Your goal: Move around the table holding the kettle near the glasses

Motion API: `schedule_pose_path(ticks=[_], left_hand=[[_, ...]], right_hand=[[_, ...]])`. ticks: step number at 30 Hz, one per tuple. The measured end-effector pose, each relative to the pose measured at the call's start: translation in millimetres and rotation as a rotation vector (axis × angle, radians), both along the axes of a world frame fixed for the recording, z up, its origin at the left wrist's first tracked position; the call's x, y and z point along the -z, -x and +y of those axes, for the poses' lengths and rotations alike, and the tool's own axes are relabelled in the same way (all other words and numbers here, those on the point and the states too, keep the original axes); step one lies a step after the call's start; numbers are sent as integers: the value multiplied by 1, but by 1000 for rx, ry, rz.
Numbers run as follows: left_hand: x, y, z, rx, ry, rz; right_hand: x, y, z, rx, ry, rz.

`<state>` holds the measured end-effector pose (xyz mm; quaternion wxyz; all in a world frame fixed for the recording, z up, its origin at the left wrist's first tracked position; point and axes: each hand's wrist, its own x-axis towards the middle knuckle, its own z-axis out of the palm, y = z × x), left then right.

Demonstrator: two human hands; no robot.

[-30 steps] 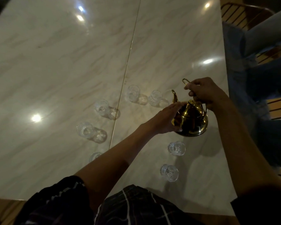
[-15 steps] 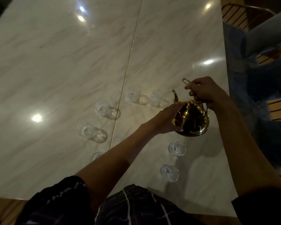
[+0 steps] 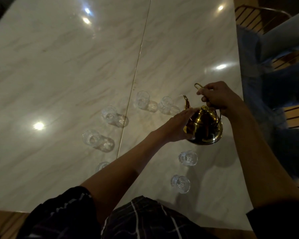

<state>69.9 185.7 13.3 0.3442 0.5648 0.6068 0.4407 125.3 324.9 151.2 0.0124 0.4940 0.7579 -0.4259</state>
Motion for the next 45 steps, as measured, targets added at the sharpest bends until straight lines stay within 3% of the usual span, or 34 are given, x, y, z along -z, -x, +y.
schedule_pose_path(ticks=[45], left_hand=[[-2, 0, 3, -15, -23, -16]], right_hand=[[-6, 4, 4, -35, -33, -32]])
